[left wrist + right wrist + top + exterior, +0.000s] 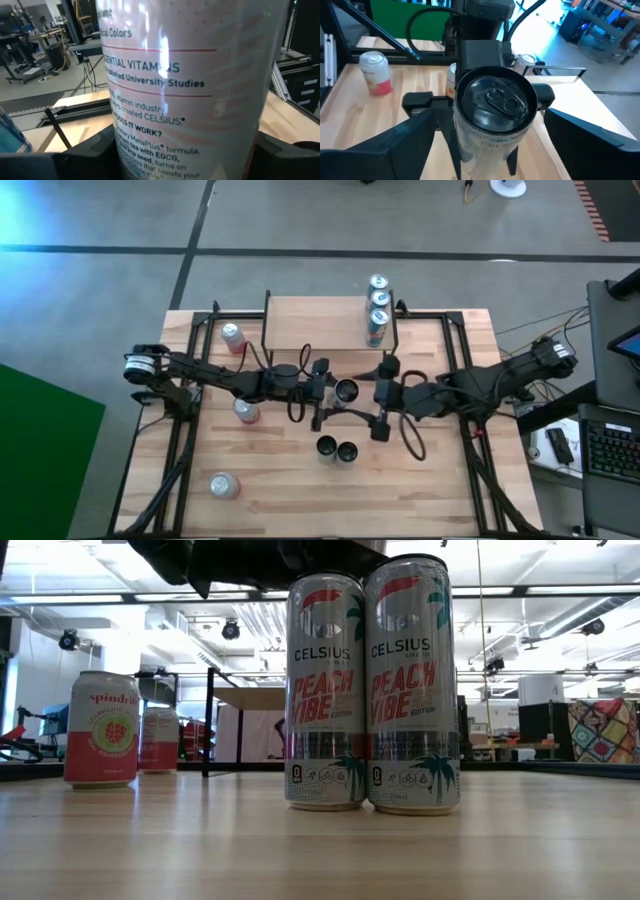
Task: Place canned beverage on shelf
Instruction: Put the right white pink soda can on the shelf
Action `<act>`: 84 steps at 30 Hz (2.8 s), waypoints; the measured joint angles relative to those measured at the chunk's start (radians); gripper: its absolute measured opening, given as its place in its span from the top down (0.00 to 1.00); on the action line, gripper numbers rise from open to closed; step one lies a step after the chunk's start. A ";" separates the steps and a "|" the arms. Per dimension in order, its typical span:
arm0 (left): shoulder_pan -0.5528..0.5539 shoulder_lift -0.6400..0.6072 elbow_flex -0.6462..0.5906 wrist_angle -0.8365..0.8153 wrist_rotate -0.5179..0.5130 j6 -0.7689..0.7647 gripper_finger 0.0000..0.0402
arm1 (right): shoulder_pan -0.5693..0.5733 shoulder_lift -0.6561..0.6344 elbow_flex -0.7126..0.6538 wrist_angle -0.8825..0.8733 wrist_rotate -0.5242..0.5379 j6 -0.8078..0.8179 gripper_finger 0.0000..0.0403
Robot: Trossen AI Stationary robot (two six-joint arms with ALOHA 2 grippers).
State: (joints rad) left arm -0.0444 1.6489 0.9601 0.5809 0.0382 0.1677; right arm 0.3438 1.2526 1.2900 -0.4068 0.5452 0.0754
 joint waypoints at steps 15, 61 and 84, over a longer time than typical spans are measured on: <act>0.008 0.000 -0.002 0.019 -0.065 0.008 0.39 | -0.085 0.030 0.009 0.046 -0.117 0.010 0.32; 0.116 -0.343 -0.432 0.162 -0.189 -0.084 0.29 | -0.937 0.220 0.340 -0.121 -0.804 -0.208 0.37; 0.117 -0.342 -0.432 0.142 -0.215 -0.060 0.29 | -1.121 0.385 0.455 -0.213 -0.974 -0.332 0.37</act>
State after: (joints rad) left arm 0.0723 1.3067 0.5285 0.7231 -0.1764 0.1074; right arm -0.7776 1.6380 1.7452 -0.6198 -0.4283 -0.2567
